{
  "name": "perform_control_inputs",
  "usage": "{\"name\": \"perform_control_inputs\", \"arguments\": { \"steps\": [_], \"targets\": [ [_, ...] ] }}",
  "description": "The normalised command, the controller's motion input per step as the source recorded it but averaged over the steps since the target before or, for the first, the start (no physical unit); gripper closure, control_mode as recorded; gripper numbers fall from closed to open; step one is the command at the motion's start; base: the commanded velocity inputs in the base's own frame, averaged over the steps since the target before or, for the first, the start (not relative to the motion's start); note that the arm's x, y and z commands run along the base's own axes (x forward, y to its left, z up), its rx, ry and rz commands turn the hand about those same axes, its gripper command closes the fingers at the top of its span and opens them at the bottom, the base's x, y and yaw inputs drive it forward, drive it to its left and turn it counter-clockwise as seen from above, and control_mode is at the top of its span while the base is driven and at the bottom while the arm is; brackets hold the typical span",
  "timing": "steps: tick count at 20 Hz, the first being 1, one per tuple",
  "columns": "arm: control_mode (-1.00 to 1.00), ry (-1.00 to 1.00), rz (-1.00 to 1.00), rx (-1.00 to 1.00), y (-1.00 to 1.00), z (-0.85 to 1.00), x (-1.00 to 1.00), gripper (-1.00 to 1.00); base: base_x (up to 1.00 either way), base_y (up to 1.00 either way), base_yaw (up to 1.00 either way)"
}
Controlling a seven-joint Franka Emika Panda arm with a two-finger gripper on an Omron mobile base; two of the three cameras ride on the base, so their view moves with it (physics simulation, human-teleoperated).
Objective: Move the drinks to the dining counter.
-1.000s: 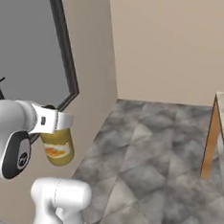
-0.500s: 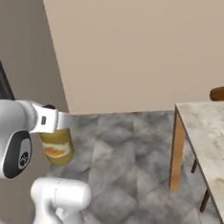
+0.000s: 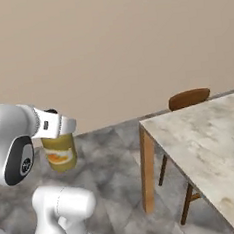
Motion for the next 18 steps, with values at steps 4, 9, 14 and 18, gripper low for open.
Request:
{"name": "perform_control_inputs", "arguments": {
  "steps": [4,9,14,18],
  "targets": [
    [1.0,0.0,0.0,0.0,0.0,0.0,0.0,1.0,0.15,0.58,-0.84],
    [1.0,0.0,0.0,0.0,0.0,0.0,0.0,1.0,0.0,0.28,-0.88],
    [1.0,0.0,0.0,0.0,0.0,0.0,0.0,1.0,0.02,0.0,-0.85],
    [1.0,0.0,0.0,0.0,0.0,0.0,0.0,1.0,0.25,0.1,-0.72]
  ]
}}
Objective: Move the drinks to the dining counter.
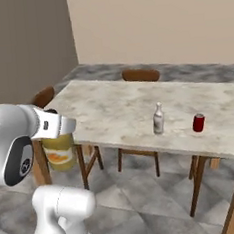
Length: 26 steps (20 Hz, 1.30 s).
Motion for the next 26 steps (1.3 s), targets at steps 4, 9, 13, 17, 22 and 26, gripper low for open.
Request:
{"name": "perform_control_inputs", "arguments": {
  "steps": [4,9,13,17,22,26],
  "targets": [
    [1.0,0.0,0.0,0.0,0.0,0.0,0.0,1.0,0.64,0.36,-0.37],
    [1.0,0.0,0.0,0.0,0.0,0.0,0.0,1.0,0.83,0.5,-0.26],
    [1.0,0.0,0.0,0.0,0.0,0.0,0.0,1.0,0.85,0.53,-0.24],
    [1.0,0.0,0.0,0.0,0.0,0.0,0.0,1.0,0.48,0.11,-0.12],
    [-1.0,0.0,0.0,0.0,0.0,0.0,0.03,1.0,0.36,0.0,-0.03],
    [-1.0,0.0,0.0,0.0,0.0,-0.2,0.02,1.0,0.0,0.0,0.0]
  ]
}}
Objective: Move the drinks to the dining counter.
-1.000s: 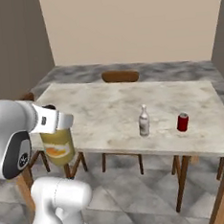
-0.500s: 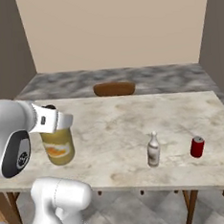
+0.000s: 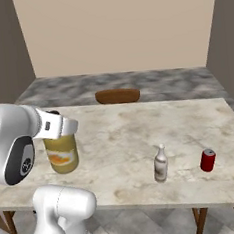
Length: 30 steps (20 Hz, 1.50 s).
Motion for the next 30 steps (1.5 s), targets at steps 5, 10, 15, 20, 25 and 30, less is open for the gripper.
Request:
{"name": "perform_control_inputs", "arguments": {
  "steps": [5,10,15,20,25,30],
  "targets": [
    [-1.0,0.01,0.0,0.0,0.0,-0.26,0.03,1.0,0.0,0.0,0.0],
    [-1.0,0.0,0.0,0.0,0.0,-0.21,0.0,1.0,0.0,0.0,0.0],
    [-1.0,-0.01,0.0,-0.01,0.0,-0.12,0.29,1.0,0.0,0.0,0.0],
    [-1.0,-0.03,0.0,-0.01,0.0,-0.19,0.76,1.0,0.0,0.0,0.0],
    [-1.0,0.0,0.0,-0.01,0.0,-0.34,0.92,1.0,0.0,0.0,0.0],
    [-1.0,0.0,0.0,-0.01,0.0,-0.41,0.78,1.0,0.0,0.0,0.0]
  ]
}}
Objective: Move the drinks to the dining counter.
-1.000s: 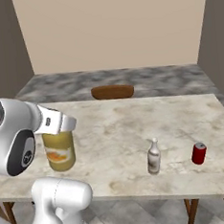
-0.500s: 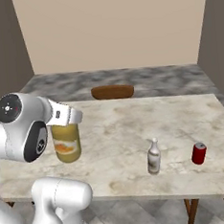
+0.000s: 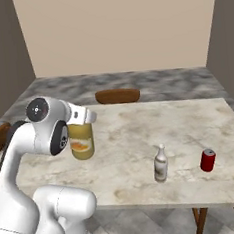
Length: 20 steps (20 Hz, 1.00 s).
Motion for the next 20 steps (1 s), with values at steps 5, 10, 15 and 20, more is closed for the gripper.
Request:
{"name": "perform_control_inputs", "arguments": {
  "steps": [5,10,15,20],
  "targets": [
    [-1.0,0.02,0.0,-0.01,0.0,-0.38,0.55,1.0,0.0,0.0,0.0],
    [-1.0,0.03,0.0,0.0,0.0,-0.42,0.49,1.0,0.0,0.0,0.0],
    [-1.0,0.09,0.0,0.0,0.0,-0.45,0.47,1.0,0.0,0.0,0.0],
    [-1.0,0.05,0.0,-0.01,0.0,-0.46,0.47,1.0,0.0,0.0,0.0]
  ]
}}
